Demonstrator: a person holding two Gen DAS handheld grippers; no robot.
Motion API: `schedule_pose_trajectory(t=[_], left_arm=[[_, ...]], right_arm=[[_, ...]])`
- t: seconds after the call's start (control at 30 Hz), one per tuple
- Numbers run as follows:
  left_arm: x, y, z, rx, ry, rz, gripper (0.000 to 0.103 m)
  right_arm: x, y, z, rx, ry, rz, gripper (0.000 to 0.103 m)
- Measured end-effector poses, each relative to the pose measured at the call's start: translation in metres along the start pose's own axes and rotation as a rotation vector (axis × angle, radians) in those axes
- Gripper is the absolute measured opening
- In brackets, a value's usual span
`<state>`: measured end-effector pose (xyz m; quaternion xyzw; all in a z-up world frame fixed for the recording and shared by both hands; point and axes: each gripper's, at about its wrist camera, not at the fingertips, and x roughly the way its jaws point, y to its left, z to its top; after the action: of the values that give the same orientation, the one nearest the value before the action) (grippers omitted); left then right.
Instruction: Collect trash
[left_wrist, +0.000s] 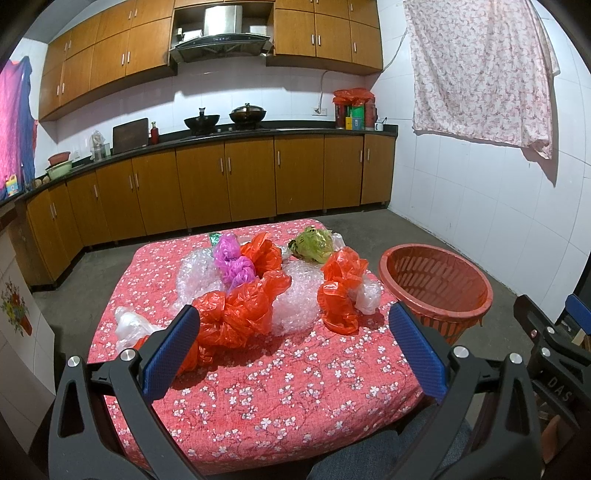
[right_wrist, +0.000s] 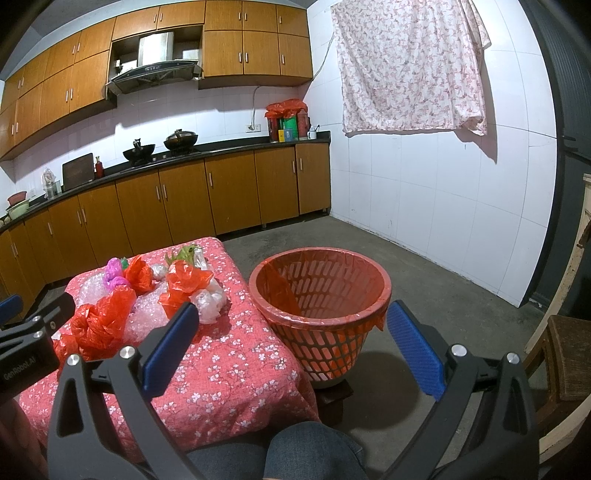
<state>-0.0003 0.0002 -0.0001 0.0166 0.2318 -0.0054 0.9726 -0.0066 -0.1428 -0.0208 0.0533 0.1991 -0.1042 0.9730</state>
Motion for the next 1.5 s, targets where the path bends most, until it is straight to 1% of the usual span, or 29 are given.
schedule_pose_trajectory(t=[0.4,0.77,0.97,1.1,1.2,1.4,1.5], left_arm=[[0.000,0.000,0.000,-0.001,0.002,0.000,0.101],[0.007,0.004,-0.007,-0.010,0.008,0.004,0.101],[0.010,0.013,-0.009,-0.019,0.025,0.028,0.101],[0.018,0.029,-0.016,-0.038,0.050,0.063,0.101],[0.024,0.048,-0.023,-0.051,0.068,0.098,0.101],[0.034,0.103,-0.040,-0.104,0.098,0.195,0.101],[0.037,0.133,-0.047,-0.128,0.107,0.253,0.101]], right_arm=[[0.001,-0.001,0.000,-0.001,0.000,-0.001,0.099],[0.002,0.000,0.001,-0.001,0.007,0.006,0.099],[0.011,0.003,0.001,-0.006,0.022,0.018,0.099],[0.024,0.011,-0.006,-0.023,0.060,0.033,0.099],[0.035,0.016,-0.009,-0.031,0.089,0.046,0.099],[0.063,0.032,-0.012,-0.042,0.151,0.085,0.099],[0.079,0.044,-0.012,-0.050,0.182,0.119,0.099]])
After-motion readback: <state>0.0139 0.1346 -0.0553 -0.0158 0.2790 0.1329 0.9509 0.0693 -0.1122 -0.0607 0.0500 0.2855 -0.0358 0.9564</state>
